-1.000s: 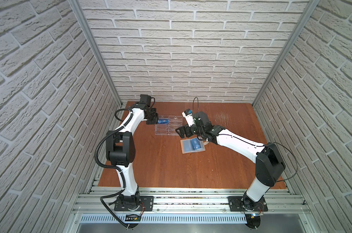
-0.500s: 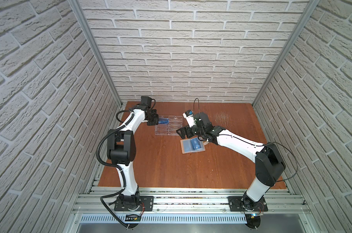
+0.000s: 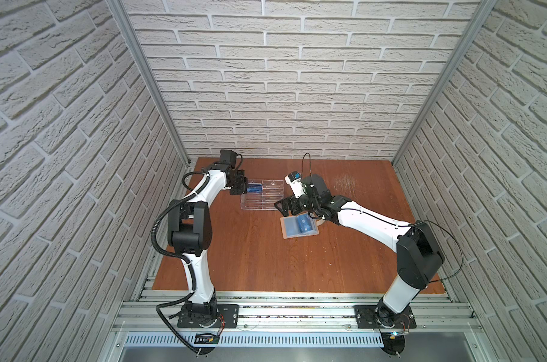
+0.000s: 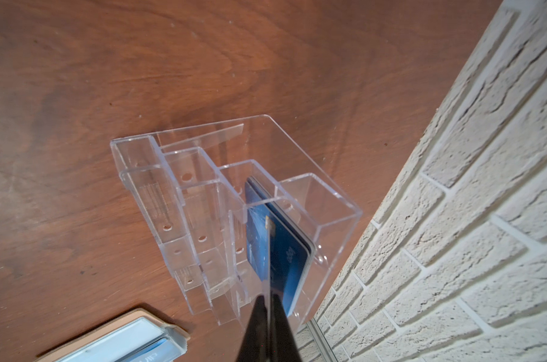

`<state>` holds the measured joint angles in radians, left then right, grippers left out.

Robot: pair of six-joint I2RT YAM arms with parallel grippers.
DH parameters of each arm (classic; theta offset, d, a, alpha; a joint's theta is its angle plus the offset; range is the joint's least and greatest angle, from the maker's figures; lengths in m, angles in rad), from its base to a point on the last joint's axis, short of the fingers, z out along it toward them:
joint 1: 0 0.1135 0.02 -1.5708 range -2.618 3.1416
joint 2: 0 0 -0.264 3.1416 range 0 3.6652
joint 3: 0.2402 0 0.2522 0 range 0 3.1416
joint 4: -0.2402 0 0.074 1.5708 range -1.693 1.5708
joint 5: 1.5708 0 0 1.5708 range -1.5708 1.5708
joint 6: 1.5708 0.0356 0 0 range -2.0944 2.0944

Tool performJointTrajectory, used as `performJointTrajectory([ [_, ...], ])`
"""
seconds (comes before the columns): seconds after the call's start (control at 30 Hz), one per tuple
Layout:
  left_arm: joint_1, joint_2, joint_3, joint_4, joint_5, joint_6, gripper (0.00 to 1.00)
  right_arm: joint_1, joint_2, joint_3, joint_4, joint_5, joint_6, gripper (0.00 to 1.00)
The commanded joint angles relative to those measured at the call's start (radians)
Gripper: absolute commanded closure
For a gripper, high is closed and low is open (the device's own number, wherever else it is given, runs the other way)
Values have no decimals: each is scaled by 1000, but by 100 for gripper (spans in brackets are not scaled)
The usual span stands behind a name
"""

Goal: Take the credit cards out of the card holder
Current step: Place the credit card in the storage box.

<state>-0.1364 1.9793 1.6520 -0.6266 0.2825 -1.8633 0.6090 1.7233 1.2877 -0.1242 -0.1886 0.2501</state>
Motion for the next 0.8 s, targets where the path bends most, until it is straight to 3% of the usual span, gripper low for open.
performJointTrajectory([
  [0.0,-9,18,-1,21,7,-11,92,-5,-39,-14,41,-20,5,0],
  [0.77,-27,18,-44,70,19,-25,88,-17,-56,-45,54,-54,15,0],
])
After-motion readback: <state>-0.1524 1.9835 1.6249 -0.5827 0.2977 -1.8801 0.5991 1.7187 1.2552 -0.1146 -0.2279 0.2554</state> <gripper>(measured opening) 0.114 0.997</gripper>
